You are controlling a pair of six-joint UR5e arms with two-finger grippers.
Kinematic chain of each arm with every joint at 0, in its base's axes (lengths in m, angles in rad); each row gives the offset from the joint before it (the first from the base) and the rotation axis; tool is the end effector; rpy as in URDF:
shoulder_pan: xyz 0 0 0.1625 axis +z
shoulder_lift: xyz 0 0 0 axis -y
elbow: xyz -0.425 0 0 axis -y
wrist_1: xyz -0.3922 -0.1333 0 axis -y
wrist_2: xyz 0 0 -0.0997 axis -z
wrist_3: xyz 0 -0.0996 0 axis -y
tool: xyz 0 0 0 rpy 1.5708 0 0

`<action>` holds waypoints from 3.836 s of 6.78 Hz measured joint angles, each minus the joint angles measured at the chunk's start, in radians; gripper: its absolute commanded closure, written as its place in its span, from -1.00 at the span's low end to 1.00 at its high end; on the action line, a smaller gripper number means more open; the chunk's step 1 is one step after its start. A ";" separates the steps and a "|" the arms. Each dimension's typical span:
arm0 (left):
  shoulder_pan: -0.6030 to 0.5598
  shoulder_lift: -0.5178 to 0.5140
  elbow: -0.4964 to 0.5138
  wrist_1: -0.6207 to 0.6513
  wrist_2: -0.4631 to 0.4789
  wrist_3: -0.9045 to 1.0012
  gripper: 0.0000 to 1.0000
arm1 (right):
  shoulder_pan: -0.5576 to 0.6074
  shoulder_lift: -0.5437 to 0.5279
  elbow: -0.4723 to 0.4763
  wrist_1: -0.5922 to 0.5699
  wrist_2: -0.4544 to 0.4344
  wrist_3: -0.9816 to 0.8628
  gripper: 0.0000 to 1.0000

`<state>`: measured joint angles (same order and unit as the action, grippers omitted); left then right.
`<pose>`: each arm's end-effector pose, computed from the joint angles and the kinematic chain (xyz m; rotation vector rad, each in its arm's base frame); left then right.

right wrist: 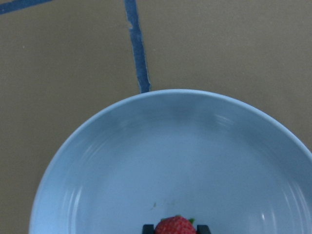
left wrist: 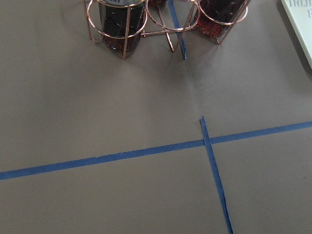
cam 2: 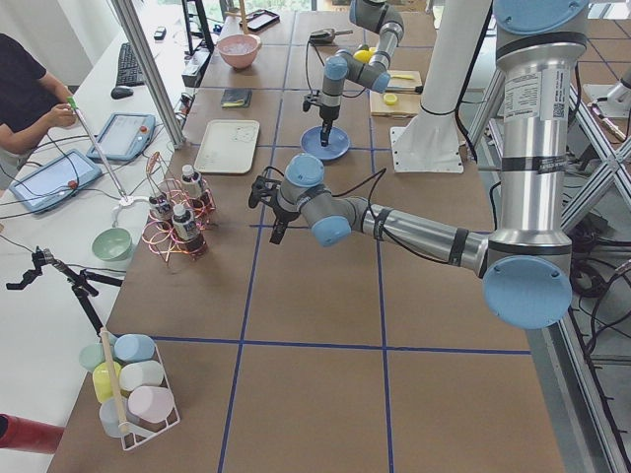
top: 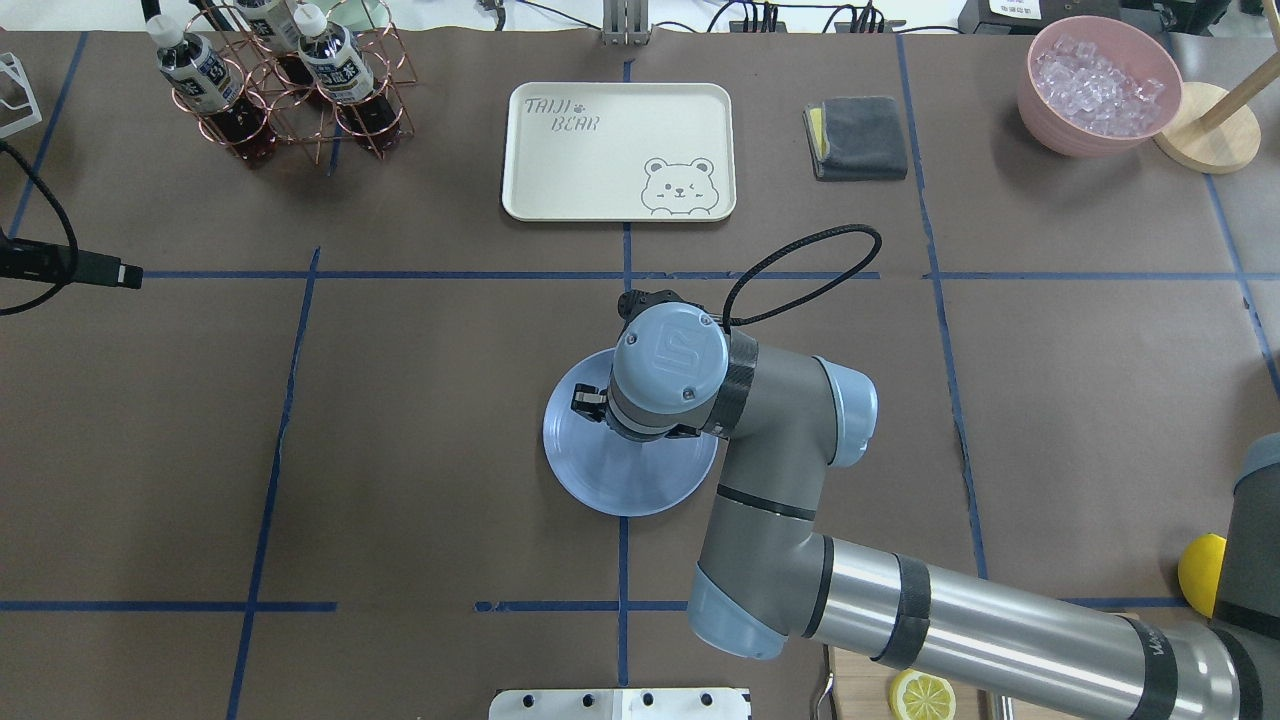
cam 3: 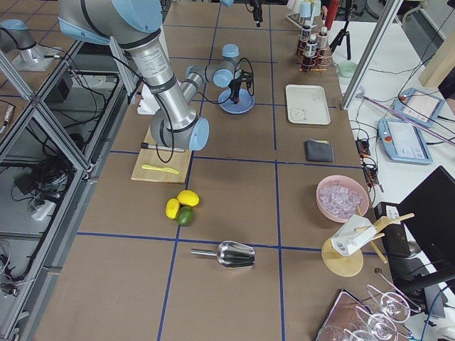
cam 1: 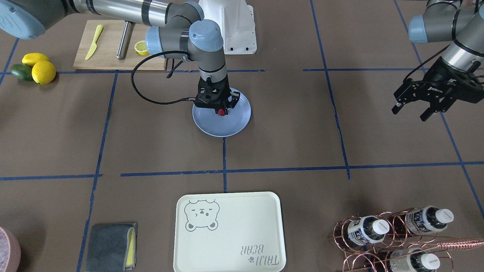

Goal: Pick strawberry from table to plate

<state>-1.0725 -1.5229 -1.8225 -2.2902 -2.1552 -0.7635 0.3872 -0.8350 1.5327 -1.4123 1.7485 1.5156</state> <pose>0.1654 -0.4680 0.4782 0.4026 0.9628 0.0289 -0.6278 -0.3810 0.2145 0.0248 -0.8716 0.2347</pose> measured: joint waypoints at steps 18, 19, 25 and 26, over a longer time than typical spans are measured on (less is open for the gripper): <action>-0.523 -0.036 0.048 0.915 -0.204 0.994 -1.00 | 1.020 -0.888 0.365 -0.184 0.625 -1.445 -1.00; -0.521 -0.034 0.051 0.925 -0.204 0.993 -1.00 | 1.059 -0.914 0.337 -0.182 0.644 -1.517 -1.00; -0.518 -0.049 0.140 0.844 -0.205 0.999 -1.00 | 1.101 -0.955 0.325 -0.155 0.655 -1.562 -1.00; -0.518 -0.055 0.155 0.839 -0.202 0.999 -1.00 | 1.102 -0.955 0.327 -0.155 0.655 -1.560 -1.00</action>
<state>-1.5906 -1.5783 -1.6673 -1.4515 -2.3569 0.2352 1.4887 -1.7898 1.8594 -1.5669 2.4037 -0.0446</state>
